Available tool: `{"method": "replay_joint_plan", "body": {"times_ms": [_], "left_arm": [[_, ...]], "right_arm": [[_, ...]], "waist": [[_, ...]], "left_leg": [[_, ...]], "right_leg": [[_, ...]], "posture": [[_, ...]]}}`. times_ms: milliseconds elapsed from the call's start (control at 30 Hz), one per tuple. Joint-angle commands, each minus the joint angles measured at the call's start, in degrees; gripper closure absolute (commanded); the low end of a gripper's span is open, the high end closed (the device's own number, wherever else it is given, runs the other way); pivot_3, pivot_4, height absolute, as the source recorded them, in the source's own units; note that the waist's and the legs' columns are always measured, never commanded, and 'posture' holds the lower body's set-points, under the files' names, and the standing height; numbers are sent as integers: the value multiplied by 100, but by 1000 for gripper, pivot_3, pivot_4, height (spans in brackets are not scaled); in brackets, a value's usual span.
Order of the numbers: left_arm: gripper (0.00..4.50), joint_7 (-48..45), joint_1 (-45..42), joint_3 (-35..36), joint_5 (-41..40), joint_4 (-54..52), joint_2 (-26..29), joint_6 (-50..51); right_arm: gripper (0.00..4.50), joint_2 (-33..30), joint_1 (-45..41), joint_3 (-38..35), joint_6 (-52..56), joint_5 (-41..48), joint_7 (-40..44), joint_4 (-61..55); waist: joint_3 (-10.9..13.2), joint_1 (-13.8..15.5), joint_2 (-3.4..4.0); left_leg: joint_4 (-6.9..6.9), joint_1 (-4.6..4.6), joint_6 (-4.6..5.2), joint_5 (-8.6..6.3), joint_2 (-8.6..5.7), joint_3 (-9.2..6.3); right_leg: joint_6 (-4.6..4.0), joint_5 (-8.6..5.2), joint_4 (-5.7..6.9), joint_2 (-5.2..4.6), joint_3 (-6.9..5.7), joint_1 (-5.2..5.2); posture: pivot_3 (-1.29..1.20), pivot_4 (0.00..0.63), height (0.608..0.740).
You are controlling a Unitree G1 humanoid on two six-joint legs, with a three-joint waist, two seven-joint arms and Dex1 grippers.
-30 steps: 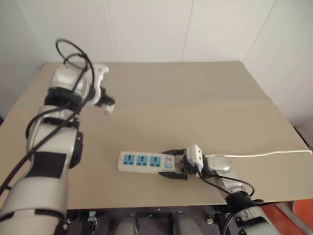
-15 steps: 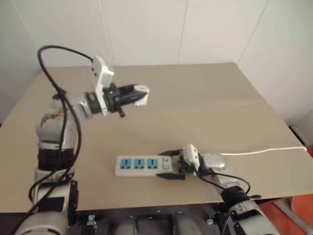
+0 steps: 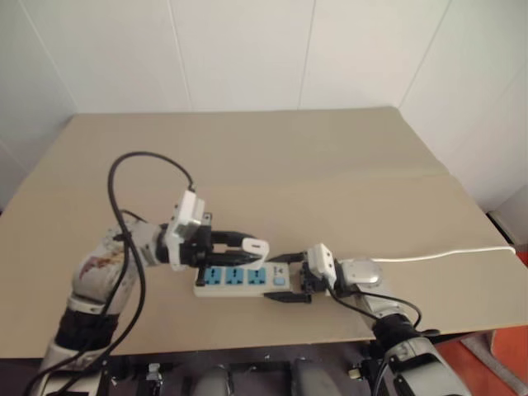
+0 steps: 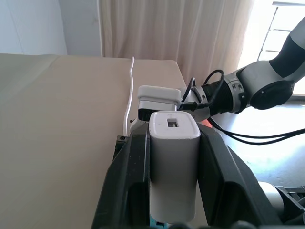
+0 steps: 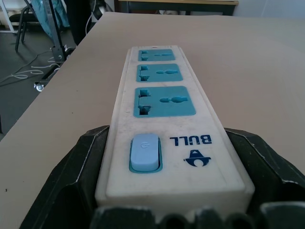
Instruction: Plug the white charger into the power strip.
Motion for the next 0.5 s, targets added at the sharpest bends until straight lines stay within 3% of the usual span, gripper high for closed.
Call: {"method": "replay_joint_plan", "body": {"times_ms": [33, 500], "left_arm": [[3505, 65, 77, -132, 114, 15, -83, -344], [3505, 298, 598, -364, 496, 587, -765, -1648]], "right_arm": [[1063, 24, 133, 151, -9, -153, 30, 105], [1063, 10, 181, 178, 59, -150, 17, 6]], "waist": [[0, -8, 0], [0, 1, 0]], "left_leg": [[0, 0, 0, 0, 0, 0], [-1, 0, 3, -2, 1, -1]], "right_leg": [[0, 0, -1, 0, 0, 0], [0, 0, -2, 0, 1, 0]], "posture": [[0, 150, 740], [0, 150, 740]]}}
